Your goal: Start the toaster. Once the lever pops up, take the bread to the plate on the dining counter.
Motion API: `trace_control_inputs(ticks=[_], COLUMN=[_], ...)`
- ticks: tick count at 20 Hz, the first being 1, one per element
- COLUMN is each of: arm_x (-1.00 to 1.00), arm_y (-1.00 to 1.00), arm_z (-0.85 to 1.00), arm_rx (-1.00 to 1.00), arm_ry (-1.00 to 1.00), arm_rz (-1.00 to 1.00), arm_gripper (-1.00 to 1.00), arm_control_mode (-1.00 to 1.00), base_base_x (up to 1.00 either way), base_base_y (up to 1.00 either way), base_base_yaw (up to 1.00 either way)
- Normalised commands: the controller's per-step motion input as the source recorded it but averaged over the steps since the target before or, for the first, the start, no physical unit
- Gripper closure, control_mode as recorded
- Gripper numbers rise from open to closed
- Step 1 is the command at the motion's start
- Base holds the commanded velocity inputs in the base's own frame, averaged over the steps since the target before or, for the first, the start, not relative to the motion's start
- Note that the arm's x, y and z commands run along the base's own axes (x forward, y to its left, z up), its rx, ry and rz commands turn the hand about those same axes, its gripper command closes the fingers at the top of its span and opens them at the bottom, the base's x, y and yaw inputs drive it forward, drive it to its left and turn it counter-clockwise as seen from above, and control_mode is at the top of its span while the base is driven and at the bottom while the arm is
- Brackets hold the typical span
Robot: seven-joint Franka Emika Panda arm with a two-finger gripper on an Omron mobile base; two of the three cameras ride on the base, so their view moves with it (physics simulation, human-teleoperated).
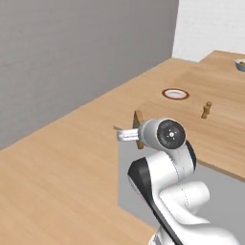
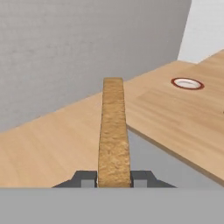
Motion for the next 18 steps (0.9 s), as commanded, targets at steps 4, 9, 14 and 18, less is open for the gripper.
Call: trace_control_inputs(ticks=[4, 9, 14, 18], arm_x=[0.0, 0.0, 0.0, 0.0], arm_y=[0.0, 0.0, 0.0, 0.0], arm_z=[0.0, 0.0, 0.0, 0.0], arm_rx=[0.0, 0.0, 0.0, 0.0], arm_ry=[0.0, 0.0, 0.0, 0.0], arm_rz=[0.0, 0.0, 0.0, 0.0], arm_gripper=[1.0, 1.0, 1.0, 1.0], arm_control_mode=[1.0, 1.0, 1.0, 1.0], base_base_x=[1.0, 0.92, 0.79, 0.89], base_base_y=[1.0, 1.0, 1.0, 1.0], base_base_yaw=[-0.31, -0.33, -0.35, -0.48])
